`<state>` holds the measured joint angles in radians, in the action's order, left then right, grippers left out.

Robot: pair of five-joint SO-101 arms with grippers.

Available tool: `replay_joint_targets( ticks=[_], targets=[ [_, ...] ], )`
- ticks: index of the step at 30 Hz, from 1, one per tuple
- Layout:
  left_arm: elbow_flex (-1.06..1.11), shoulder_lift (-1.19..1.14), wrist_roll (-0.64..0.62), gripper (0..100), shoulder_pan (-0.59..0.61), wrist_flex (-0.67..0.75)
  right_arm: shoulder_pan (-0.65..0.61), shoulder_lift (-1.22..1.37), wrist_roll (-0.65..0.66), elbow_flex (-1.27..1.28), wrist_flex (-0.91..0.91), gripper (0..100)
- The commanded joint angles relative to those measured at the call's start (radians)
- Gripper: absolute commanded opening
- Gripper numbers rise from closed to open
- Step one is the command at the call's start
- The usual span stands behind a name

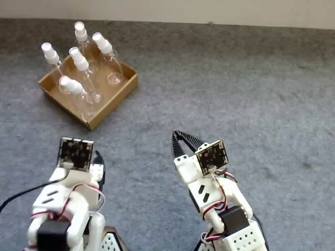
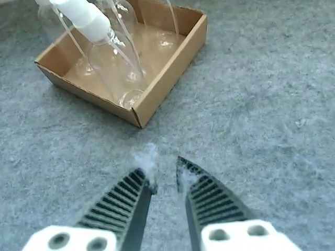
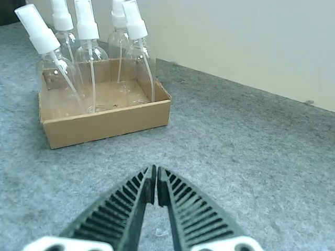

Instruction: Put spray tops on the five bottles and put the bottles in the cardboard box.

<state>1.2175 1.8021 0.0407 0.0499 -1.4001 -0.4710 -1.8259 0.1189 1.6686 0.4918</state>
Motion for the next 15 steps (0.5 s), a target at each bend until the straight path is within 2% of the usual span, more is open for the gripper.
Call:
replay_joint_targets(
  ticks=[1, 5, 15],
  targets=[
    [0.157, 0.013, 0.009, 1, -0.016, 0.118, 0.015, -0.005, 0.002, 0.127, -0.013, 0.5],
    [0.254, 0.013, 0.009, 1, -0.015, 0.169, 0.015, -0.005, 0.002, 0.127, 0.012, 0.5],
    [0.392, 0.015, 0.003, 1, -0.012, 0.161, 0.015, -0.005, 0.005, 0.127, 0.012, 0.5]
  ],
)
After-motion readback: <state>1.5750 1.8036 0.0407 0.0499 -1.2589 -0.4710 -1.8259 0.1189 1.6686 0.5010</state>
